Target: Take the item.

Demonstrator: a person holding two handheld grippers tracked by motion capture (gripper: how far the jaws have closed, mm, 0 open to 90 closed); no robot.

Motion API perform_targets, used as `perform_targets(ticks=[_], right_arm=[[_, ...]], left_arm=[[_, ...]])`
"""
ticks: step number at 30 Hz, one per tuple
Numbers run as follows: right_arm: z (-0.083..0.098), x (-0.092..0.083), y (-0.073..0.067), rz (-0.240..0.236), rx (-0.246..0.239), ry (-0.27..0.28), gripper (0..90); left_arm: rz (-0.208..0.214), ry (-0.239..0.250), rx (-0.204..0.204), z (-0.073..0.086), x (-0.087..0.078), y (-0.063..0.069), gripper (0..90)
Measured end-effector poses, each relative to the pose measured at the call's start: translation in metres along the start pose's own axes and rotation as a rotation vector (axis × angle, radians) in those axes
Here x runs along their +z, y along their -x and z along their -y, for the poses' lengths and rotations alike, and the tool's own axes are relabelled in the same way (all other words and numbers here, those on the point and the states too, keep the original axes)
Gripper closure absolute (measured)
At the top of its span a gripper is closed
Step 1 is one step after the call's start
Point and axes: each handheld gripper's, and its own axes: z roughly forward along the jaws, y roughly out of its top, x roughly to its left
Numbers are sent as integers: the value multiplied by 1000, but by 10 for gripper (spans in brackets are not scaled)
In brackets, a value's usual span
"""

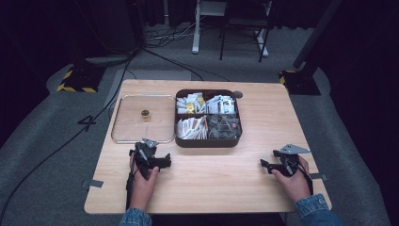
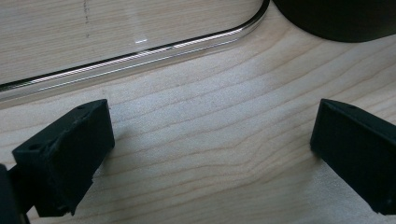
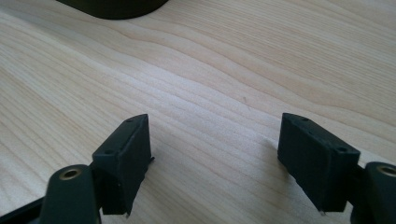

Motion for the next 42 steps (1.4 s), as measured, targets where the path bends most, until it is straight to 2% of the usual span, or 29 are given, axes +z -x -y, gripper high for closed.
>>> perform_targets(ticks=[11,26,31,33,37,42], right_arm=[[0,0,0,-6,1,-2,251],[0,0,-5,15,17,-4,252],[-1,0,-4,-7,1,-2,270],[-1,0,-2,-35,-19,-1,305],[-7,-3,1,-62,-18,-17,345],[-21,-9,3,-52,-39,-4,366]], left_arm=[[-3,2,2,0,0,0,0],[-3,1,1,0,0,0,0],[-1,-1,-2,0,0,0,0],[-1,-1,-2,0,0,0,0],[0,-1,0,-1,0,0,0],[0,0,0,-1,0,0,0]])
